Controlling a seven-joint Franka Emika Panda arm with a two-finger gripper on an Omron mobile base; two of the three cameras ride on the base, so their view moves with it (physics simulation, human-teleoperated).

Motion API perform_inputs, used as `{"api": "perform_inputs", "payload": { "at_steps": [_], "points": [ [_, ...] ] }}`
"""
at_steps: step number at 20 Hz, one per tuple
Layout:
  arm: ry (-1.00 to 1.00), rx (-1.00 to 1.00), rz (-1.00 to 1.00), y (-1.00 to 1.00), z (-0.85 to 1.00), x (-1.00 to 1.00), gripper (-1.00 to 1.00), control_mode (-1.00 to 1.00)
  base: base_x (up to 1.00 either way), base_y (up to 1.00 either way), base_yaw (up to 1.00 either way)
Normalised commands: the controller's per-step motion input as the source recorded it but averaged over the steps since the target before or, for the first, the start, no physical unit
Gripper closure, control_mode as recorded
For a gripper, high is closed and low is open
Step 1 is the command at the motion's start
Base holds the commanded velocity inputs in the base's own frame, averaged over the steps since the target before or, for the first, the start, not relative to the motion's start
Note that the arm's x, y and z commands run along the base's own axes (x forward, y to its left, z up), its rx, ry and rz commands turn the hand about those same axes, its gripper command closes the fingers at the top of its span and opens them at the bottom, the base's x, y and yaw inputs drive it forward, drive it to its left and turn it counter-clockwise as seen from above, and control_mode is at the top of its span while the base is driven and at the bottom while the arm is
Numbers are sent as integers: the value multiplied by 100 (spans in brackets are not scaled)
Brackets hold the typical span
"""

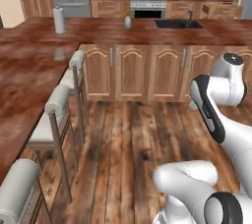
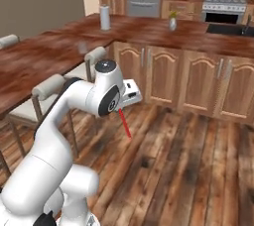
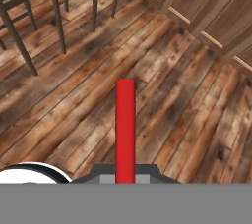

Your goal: Take a straw from the drawer in front and place it inside the glass cup on the dining counter.

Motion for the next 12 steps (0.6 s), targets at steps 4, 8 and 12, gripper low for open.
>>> {"api": "perform_inputs", "payload": {
  "at_steps": [4, 8, 12],
  "points": [
    [0, 0, 0, 0, 0, 0, 100, 100, 100, -63, 38],
    [0, 0, 0, 0, 0, 0, 100, 100, 94, -63, 47],
    [0, 0, 0, 0, 0, 0, 100, 100, 80, -61, 52]
  ]
}}
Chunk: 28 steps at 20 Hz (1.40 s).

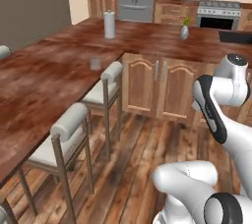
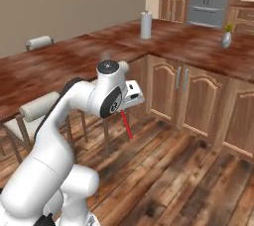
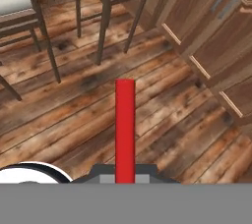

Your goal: Take a straw from the drawer in front and place it inside the glass cup on the dining counter.

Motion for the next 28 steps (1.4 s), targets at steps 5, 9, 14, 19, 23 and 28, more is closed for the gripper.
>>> {"api": "perform_inputs", "payload": {
  "at_steps": [5, 9, 14, 19, 23, 28],
  "points": [
    [0, 0, 0, 0, 0, 0, 100, 100, 78, -64, 51],
    [0, 0, 0, 0, 0, 0, 100, 100, 81, -67, 50],
    [0, 0, 0, 0, 0, 0, 100, 100, 70, -68, 49],
    [0, 0, 0, 0, 0, 0, 100, 100, 60, -70, 49],
    [0, 0, 0, 0, 0, 0, 100, 100, 50, -74, 48],
    [0, 0, 0, 0, 0, 0, 100, 100, 65, -78, 41]
  ]
}}
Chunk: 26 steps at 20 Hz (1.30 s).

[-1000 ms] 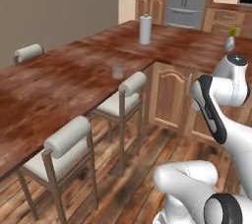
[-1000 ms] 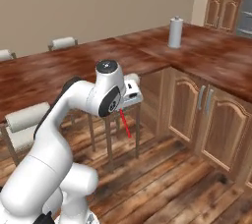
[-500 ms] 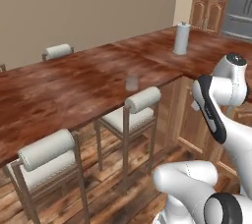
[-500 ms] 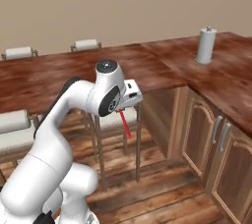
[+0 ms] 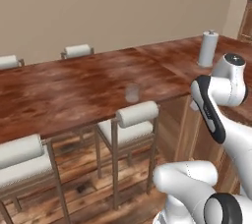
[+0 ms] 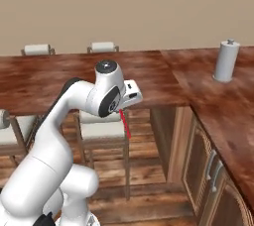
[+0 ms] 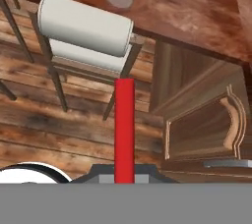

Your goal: Take a straw from the drawer in front and place it inside the glass cup on the dining counter.

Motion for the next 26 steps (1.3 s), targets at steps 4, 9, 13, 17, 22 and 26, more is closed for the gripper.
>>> {"api": "perform_inputs", "payload": {
  "at_steps": [4, 9, 13, 17, 22, 26],
  "points": [
    [0, 0, 0, 0, 0, 0, 100, 100, 38, -63, 41],
    [0, 0, 0, 0, 0, 0, 100, 100, 42, -29, 41],
    [0, 0, 0, 0, 0, 0, 100, 100, 49, -29, 39],
    [0, 0, 0, 0, 0, 0, 100, 100, 71, -45, 27],
    [0, 0, 0, 0, 0, 0, 100, 100, 26, -54, 19],
    [0, 0, 0, 0, 0, 0, 100, 100, 1, -37, 2]
  ]
}}
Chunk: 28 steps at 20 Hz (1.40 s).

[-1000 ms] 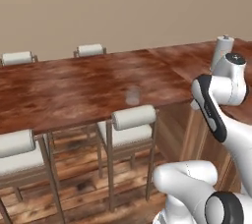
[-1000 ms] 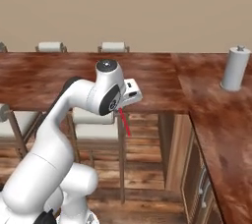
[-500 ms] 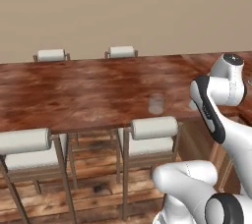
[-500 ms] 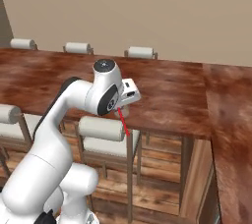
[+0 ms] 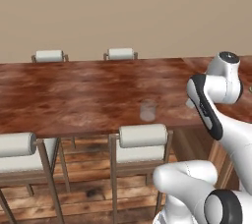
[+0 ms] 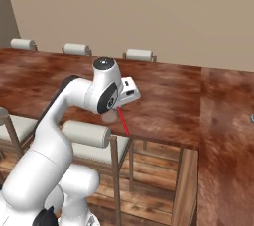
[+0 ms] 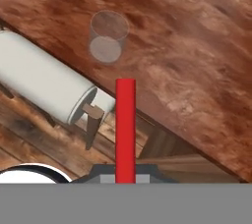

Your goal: Take a straw from the drawer in front and place it inside the glass cup on the dining counter.

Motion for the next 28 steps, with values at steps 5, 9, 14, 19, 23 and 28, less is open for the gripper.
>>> {"api": "perform_inputs", "payload": {
  "at_steps": [5, 9, 14, 19, 23, 28],
  "points": [
    [7, 5, 1, 0, -5, 0, 100, -100, 0, -3, 0],
    [-5, 11, 3, 40, -1, -13, 100, -100, 0, 0, 0],
    [-27, 20, 9, 71, 32, 0, 100, -100, 0, 0, 0],
    [-17, 32, 19, 47, 12, 34, 100, -100, 0, 0, 0],
    [-22, 37, 30, 24, 0, 93, 100, -100, 0, 0, 0],
    [-11, 26, 15, 6, 11, 78, 100, -100, 0, 0, 0]
  ]
}}
